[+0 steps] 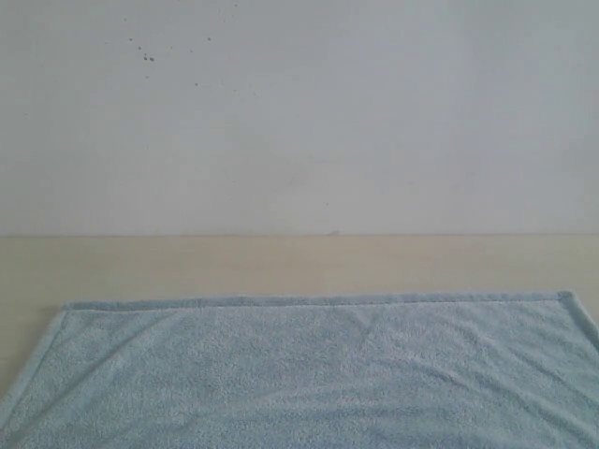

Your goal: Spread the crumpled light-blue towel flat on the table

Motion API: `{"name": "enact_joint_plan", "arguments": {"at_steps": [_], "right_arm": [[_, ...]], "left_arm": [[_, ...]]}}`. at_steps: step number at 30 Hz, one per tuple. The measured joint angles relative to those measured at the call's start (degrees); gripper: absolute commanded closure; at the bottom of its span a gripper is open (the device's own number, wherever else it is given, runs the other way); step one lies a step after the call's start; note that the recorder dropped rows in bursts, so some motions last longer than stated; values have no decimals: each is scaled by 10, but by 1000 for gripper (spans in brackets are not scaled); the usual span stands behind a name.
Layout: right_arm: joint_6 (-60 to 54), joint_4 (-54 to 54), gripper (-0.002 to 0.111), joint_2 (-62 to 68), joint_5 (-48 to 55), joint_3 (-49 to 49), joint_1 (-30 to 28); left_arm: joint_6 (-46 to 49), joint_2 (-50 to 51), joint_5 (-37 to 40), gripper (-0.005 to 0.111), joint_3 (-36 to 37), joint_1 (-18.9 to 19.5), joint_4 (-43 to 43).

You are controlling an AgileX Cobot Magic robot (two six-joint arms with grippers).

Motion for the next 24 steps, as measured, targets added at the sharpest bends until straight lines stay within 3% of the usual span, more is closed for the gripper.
{"name": "enact_joint_plan", "arguments": {"at_steps": [24], "right_arm": [[-9, 12, 108, 0, 0, 0, 0]], "left_arm": [[1, 0, -25, 103, 0, 0, 7]]}}
